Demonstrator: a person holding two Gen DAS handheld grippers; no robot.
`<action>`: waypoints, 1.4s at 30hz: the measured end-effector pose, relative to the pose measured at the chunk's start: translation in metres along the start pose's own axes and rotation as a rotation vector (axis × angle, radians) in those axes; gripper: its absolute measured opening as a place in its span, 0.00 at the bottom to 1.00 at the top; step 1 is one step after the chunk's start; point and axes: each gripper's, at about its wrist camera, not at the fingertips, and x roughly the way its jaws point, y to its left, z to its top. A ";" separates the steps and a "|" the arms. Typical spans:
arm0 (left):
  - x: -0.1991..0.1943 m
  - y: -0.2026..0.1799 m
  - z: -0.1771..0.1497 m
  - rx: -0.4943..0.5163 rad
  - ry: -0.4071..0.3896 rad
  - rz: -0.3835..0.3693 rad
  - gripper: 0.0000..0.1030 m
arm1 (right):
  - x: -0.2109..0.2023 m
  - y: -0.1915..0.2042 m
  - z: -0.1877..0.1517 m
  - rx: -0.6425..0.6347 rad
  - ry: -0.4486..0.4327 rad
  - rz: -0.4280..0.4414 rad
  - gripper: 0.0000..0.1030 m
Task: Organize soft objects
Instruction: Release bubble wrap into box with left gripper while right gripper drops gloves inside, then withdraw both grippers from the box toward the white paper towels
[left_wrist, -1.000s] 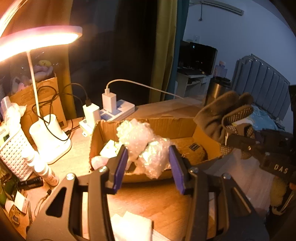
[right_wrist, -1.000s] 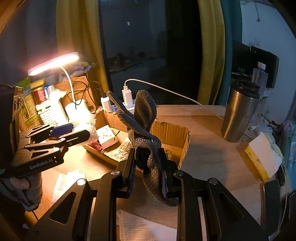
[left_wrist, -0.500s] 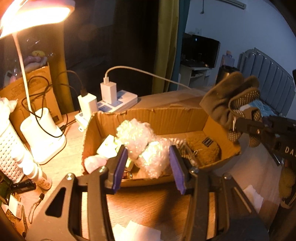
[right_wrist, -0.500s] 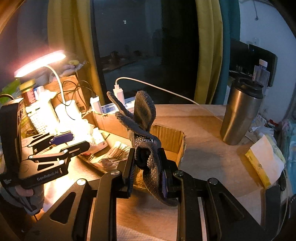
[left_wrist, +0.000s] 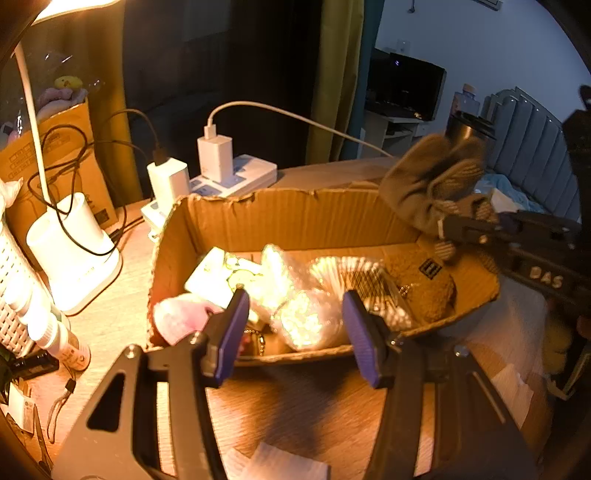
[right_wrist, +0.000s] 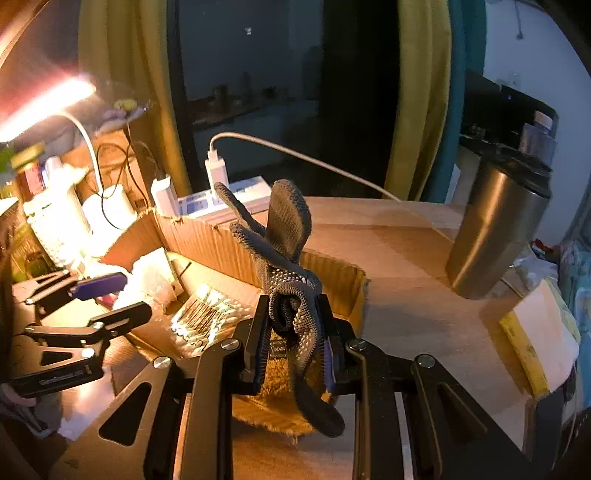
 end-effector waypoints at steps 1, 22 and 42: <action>0.000 0.000 0.000 0.000 0.000 -0.002 0.53 | 0.004 0.001 0.000 -0.008 0.005 -0.002 0.24; 0.001 -0.001 -0.002 0.009 0.013 -0.036 0.65 | 0.009 -0.013 0.001 -0.024 -0.014 -0.136 0.48; -0.036 -0.009 0.004 0.021 -0.061 -0.035 0.75 | -0.034 -0.009 -0.008 0.006 -0.045 -0.105 0.49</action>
